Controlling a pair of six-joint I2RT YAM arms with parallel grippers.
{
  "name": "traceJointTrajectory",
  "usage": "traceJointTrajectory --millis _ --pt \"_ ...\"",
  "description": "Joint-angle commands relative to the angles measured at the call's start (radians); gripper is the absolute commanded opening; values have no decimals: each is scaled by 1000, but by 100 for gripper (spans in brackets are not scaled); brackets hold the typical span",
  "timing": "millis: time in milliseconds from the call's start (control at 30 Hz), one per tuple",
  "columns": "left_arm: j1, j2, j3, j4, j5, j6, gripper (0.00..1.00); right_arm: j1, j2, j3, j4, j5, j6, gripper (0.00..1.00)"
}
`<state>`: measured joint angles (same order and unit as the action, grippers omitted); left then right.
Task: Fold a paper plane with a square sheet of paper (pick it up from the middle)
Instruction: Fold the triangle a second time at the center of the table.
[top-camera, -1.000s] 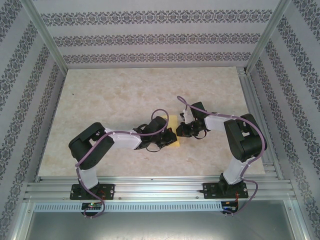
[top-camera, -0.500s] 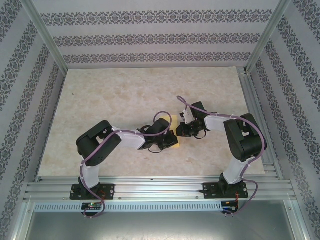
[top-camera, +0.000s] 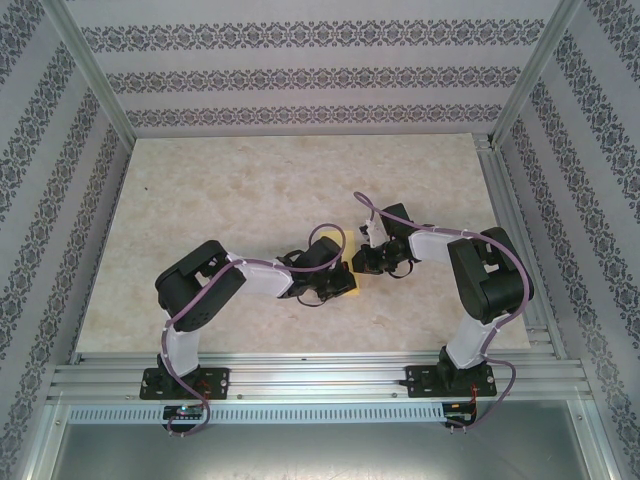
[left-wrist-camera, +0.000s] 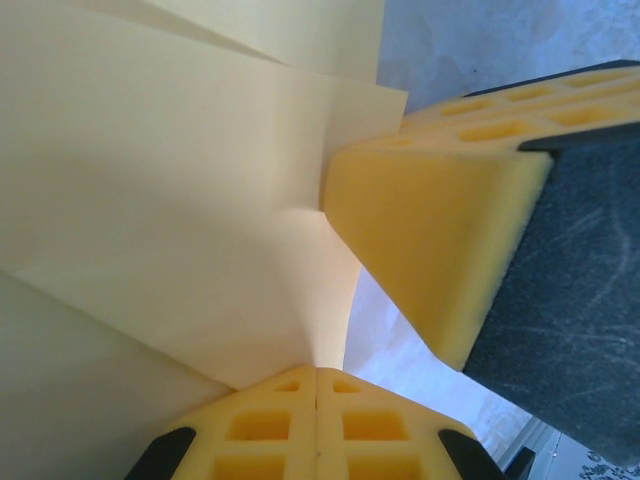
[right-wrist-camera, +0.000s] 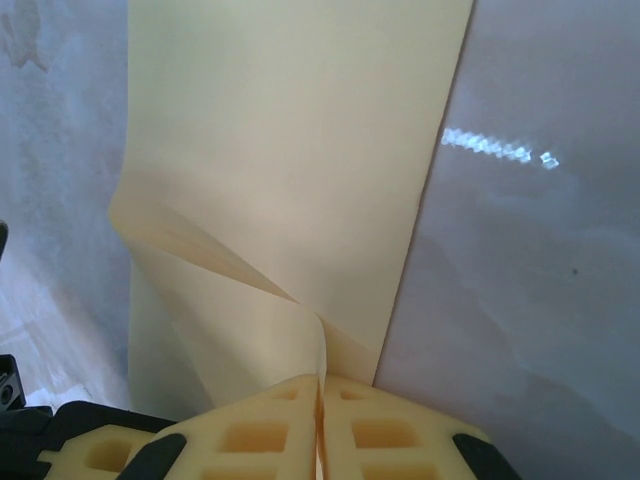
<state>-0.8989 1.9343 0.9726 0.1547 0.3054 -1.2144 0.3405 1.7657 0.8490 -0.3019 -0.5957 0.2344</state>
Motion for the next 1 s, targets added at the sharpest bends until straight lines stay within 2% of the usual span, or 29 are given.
traceJointTrajectory --millis 0,200,767,967 --pt "-19 -47 36 -42 -8 45 5 17 41 2 -9 50 -20 10" --pt "-25 -49 60 -45 4 58 6 18 44 5 -9 50 -20 10" --pt "-51 64 48 -54 5 40 5 18 47 6 -16 56 -21 9" --pt "-52 54 39 5 34 29 6 20 46 6 -16 63 -21 9"
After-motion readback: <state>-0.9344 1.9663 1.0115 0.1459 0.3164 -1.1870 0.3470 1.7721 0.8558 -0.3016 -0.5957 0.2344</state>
